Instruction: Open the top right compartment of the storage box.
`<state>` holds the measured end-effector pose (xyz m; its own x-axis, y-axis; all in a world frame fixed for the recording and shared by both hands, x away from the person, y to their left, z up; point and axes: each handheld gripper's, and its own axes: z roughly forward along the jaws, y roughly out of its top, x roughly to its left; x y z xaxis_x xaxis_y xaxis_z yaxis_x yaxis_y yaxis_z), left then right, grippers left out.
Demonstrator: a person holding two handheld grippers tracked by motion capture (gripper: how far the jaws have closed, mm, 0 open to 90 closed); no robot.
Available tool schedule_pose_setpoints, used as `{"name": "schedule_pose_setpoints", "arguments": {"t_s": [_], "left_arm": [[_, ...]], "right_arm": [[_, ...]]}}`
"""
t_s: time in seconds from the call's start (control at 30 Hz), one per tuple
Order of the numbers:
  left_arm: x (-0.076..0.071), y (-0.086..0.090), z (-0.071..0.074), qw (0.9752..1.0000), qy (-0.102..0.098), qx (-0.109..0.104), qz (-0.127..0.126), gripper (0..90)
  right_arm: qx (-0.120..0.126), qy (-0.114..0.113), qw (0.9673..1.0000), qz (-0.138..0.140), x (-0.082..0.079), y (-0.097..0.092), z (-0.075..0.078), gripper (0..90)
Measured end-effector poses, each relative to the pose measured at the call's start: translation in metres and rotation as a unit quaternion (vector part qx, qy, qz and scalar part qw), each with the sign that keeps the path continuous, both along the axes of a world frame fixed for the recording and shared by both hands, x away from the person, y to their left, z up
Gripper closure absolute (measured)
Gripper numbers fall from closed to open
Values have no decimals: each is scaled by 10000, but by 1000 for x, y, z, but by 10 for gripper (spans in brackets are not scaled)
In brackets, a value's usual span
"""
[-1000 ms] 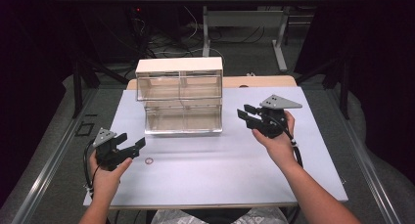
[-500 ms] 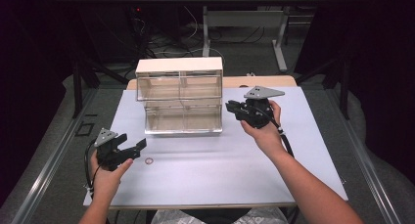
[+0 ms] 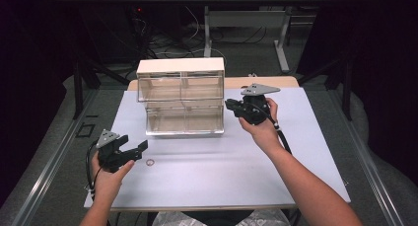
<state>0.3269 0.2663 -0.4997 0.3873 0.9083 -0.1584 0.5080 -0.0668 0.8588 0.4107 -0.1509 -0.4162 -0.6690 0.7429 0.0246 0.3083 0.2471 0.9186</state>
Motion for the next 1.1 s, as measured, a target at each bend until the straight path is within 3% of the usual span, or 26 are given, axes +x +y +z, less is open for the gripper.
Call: {"name": "schedule_pose_setpoints", "arguments": {"t_s": [0.3,0.57,0.67,1.1], "left_arm": [[0,0,-1,10000,39,-38,1,178],[0,0,-1,10000,38,-42,-9,178],[0,0,-1,10000,37,-39,-12,178],[0,-1,-2,10000,59,-40,-24,178]], "right_arm": [[-20,-53,10000,-29,2,6,0,839],[-266,-215,9994,18,0,12,4,852],[-268,-206,9994,15,0,12,3,884],[-185,-408,9990,-64,-4,13,12,877]]}}
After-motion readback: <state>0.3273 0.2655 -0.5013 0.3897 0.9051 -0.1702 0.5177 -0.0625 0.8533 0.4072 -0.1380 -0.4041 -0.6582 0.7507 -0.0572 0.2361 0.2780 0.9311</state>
